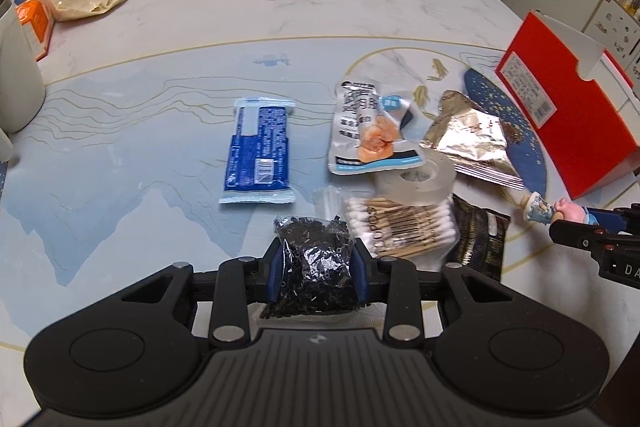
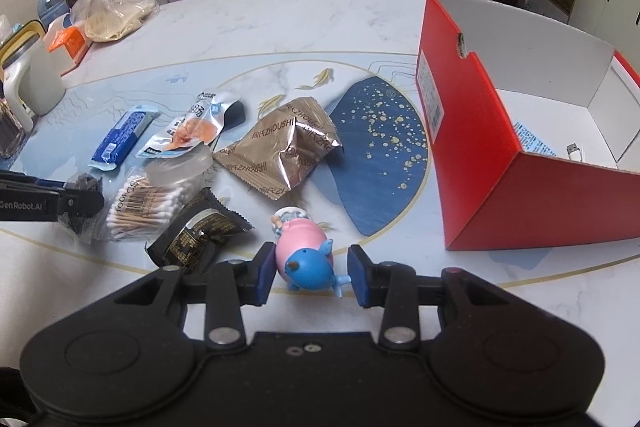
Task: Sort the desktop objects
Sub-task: 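Carry the pig toy and the seaweed bag over the shoebox with both tools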
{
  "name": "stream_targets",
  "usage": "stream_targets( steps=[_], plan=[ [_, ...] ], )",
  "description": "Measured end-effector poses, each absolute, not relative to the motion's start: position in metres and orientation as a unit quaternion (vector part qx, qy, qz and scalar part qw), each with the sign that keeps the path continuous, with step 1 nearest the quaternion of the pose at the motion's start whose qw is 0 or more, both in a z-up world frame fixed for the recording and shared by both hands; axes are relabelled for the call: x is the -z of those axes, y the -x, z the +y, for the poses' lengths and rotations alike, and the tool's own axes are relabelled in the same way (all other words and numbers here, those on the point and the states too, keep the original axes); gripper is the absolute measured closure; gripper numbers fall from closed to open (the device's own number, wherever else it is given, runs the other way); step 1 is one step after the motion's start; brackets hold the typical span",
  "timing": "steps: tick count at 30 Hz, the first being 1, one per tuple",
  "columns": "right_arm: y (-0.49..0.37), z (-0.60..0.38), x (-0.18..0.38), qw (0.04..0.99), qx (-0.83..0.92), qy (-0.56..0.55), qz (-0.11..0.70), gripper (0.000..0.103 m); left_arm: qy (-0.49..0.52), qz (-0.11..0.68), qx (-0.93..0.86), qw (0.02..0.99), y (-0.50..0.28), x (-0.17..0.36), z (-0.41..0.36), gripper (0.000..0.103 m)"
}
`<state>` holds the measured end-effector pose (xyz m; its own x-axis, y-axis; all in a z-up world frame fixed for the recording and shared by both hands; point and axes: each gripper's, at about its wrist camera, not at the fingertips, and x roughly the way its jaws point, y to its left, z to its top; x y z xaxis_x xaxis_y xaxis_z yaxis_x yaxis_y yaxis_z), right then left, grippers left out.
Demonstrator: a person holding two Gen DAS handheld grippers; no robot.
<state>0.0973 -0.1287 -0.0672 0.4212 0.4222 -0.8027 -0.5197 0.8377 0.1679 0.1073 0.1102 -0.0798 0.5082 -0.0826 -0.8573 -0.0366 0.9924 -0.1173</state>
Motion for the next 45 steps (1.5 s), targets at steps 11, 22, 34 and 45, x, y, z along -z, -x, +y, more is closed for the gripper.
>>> stream_targets(
  steps=[11, 22, 34, 45],
  plan=[
    [-0.095, -0.149, 0.042, 0.851, -0.283, 0.023, 0.441, 0.065, 0.041, 0.480, 0.045, 0.875, -0.110, 0.058, 0.086, 0.070],
    [-0.100, -0.178, 0.011, 0.864, -0.282, -0.009, 0.417, 0.065, 0.023, 0.461, 0.083, 0.883, -0.118, 0.030, 0.053, 0.070],
    [-0.117, -0.212, -0.010, 0.877, -0.270, -0.017, 0.397, 0.065, 0.006, 0.446, 0.122, 0.887, -0.132, 0.005, 0.010, 0.070],
    [-0.138, -0.248, -0.016, 0.884, -0.263, -0.024, 0.387, 0.065, -0.004, 0.426, 0.151, 0.892, -0.151, -0.012, -0.037, 0.070]
  ],
)
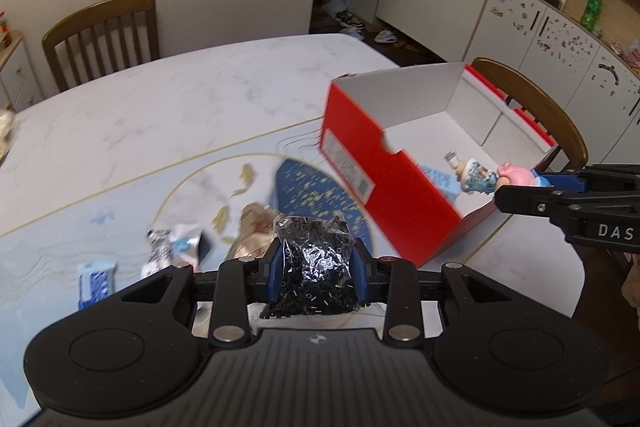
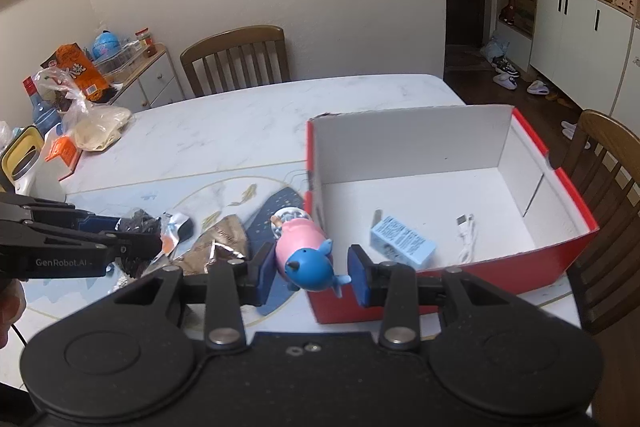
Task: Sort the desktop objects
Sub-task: 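Carry the pig toy and the seaweed bag over the shoebox with both tools, then lower the pig toy into the box with the right tool while the left tool lowers the bag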
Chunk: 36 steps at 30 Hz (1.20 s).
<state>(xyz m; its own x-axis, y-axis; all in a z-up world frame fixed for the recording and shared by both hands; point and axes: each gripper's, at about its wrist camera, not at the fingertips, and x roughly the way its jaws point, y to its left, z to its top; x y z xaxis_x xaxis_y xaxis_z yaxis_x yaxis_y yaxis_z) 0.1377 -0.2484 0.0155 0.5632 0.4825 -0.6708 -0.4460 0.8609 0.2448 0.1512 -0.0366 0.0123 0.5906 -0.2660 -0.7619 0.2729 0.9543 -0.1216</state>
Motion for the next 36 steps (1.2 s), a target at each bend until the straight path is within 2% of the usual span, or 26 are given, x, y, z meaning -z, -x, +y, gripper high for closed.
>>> stream_targets(
  steps=[22, 36],
  plan=[
    [-0.191, -0.313, -0.004, 0.890, -0.250, -0.022, 0.380, 0.065, -0.038, 0.406, 0.196, 0.892, -0.208, -0.026, -0.144, 0.070],
    [-0.229, -0.339, 0.021, 0.886, -0.236, -0.015, 0.398, 0.065, -0.069, 0.427, 0.208, 0.877, -0.257, -0.007, -0.186, 0.070]
  ],
)
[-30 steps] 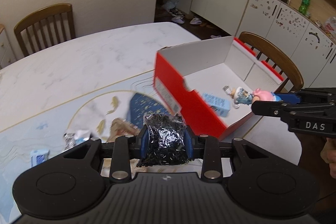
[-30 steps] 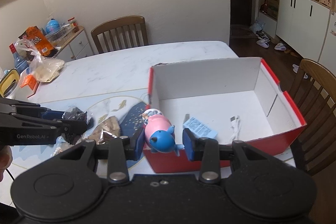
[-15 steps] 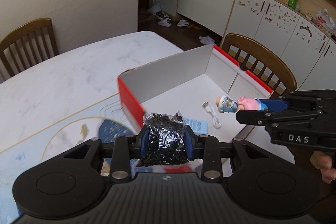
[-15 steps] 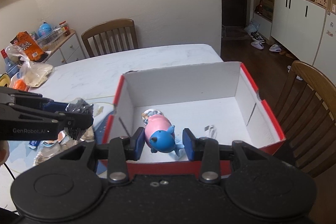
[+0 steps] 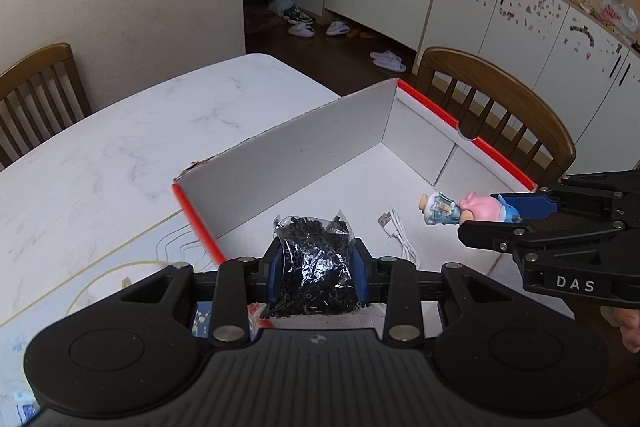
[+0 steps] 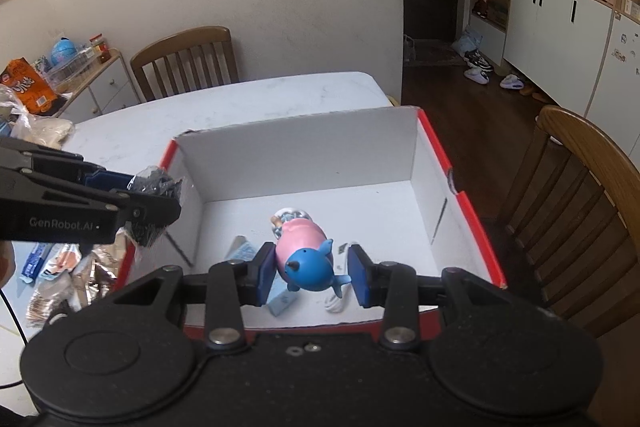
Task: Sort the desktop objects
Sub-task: 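Lower the pig toy into the box with the right tool while the left tool lowers the bag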
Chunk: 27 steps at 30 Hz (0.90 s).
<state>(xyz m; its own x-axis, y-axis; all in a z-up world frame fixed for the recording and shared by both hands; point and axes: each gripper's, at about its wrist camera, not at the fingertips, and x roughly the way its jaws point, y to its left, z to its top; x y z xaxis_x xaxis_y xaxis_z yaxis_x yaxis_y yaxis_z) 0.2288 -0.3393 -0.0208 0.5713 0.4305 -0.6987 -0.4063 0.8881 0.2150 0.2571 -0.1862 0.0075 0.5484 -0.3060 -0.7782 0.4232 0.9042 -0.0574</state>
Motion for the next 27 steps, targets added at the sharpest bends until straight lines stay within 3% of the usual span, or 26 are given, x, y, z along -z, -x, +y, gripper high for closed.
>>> stream_targets(
  steps=[27],
  plan=[
    [-0.283, -0.321, 0.066, 0.853, -0.262, 0.057, 0.448, 0.066, -0.140, 0.477, 0.243, 0.833, -0.335, 0.046, -0.243, 0.070]
  ],
)
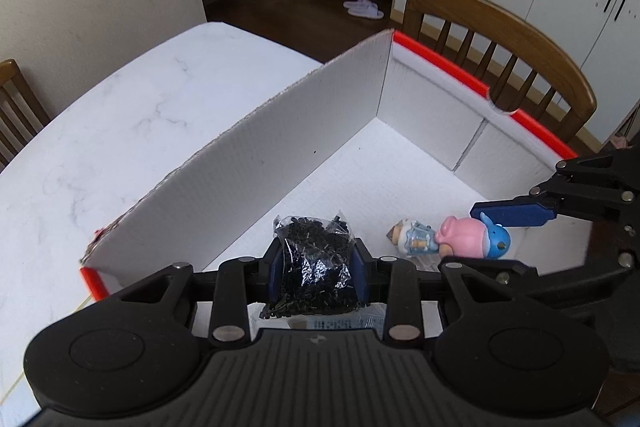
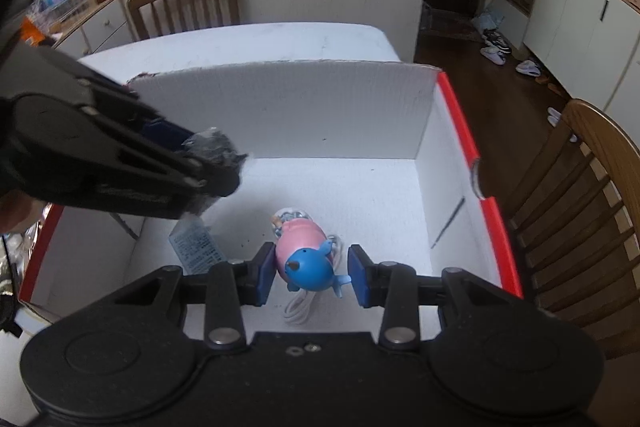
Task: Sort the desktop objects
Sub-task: 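Lower the pig toy into the box with the right tool while the left tool lowers the bag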
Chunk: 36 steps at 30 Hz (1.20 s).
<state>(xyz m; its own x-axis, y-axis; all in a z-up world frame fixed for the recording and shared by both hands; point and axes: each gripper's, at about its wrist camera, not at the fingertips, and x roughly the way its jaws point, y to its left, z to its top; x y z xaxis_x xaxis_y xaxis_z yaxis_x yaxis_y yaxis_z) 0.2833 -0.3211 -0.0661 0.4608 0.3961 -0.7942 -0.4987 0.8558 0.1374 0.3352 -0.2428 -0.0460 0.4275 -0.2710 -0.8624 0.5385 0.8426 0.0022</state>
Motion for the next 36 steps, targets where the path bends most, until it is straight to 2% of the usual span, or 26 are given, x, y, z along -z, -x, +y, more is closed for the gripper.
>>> stream_targets(
  steps=[15, 36],
  plan=[
    [-0.297, -0.306, 0.084, 0.824, -0.280, 0.077, 0.487, 0.066, -0.144, 0.524, 0.231, 0.807, -0.365, 0.077, -0.252, 0.070],
    [-0.292, -0.292, 0.092, 0.813, -0.282, 0.096, 0.501, 0.066, -0.159, 0.576, 0.214, 0.773, -0.379, 0.099, -0.260, 0.070]
  ],
)
